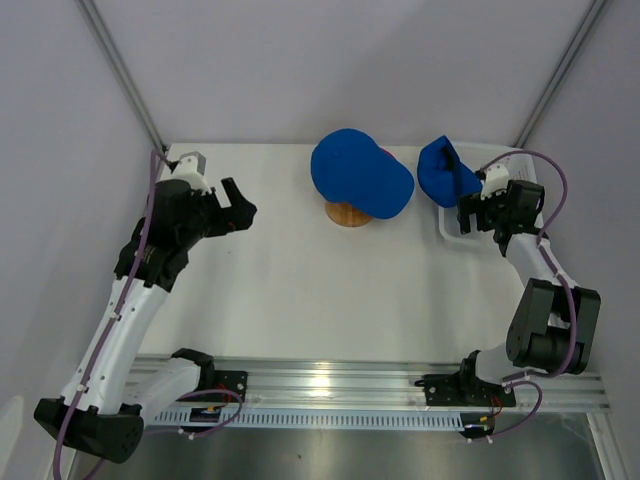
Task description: Stack the hats
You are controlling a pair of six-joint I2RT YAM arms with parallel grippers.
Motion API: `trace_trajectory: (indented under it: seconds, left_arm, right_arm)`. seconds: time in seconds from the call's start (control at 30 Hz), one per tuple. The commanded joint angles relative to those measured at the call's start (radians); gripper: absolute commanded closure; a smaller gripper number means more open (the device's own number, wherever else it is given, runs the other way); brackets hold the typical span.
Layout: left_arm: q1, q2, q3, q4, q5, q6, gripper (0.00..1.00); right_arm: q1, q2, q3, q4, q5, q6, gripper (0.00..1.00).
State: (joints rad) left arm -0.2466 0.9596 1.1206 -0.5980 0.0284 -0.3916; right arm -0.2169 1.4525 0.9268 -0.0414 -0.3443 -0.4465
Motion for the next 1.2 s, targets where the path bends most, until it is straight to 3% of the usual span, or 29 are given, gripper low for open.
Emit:
trace_trajectory:
  seconds: [0.0, 0.27, 0.47, 0.53, 0.57, 0.63, 0.67, 0.93, 1.07, 1.17]
  left_arm:
    - [-0.010, 0.016, 0.027, -0.002, -0.013, -0.001, 0.00]
    - [-0.022, 0.083, 0.065, -0.016, -0.024, -0.010, 0.00]
    - [-0.040, 0.136, 0.110, -0.048, -0.067, -0.016, 0.01]
    - [-0.049, 0.152, 0.123, -0.051, -0.070, -0.018, 0.01]
    - [-0.054, 0.159, 0.128, -0.054, -0.071, -0.018, 0.01]
    - [-0.063, 0.169, 0.134, -0.049, -0.077, -0.018, 0.00]
    - [-0.066, 0.175, 0.139, -0.048, -0.078, -0.020, 0.01]
    - [-0.091, 0.211, 0.165, -0.051, -0.051, -0.012, 0.00]
    - [-0.100, 0.188, 0.154, -0.040, -0.036, 0.002, 0.01]
    - [-0.100, 0.157, 0.137, -0.023, -0.016, 0.011, 0.00]
  right_arm:
    - [-0.004, 0.038, -0.006, 0.115, 0.041, -0.049, 0.00]
    - [0.001, 0.204, 0.066, 0.100, 0.108, -0.098, 0.01]
    - [0.017, 0.261, 0.070, 0.175, 0.205, -0.118, 0.24]
    - [0.017, 0.231, 0.047, 0.243, 0.202, -0.121, 0.50]
    - [0.017, 0.218, 0.040, 0.265, 0.193, -0.118, 0.68]
    - [0.014, 0.183, 0.040, 0.282, 0.133, -0.103, 0.81]
    - [0.014, 0.171, 0.041, 0.284, 0.119, -0.092, 1.00]
    - [-0.025, 0.060, 0.112, 0.169, -0.165, 0.126, 1.00]
    - [-0.033, -0.001, 0.182, 0.077, -0.338, 0.355, 1.00]
    - [-0.033, -0.043, 0.240, 0.101, -0.502, 0.544, 1.00]
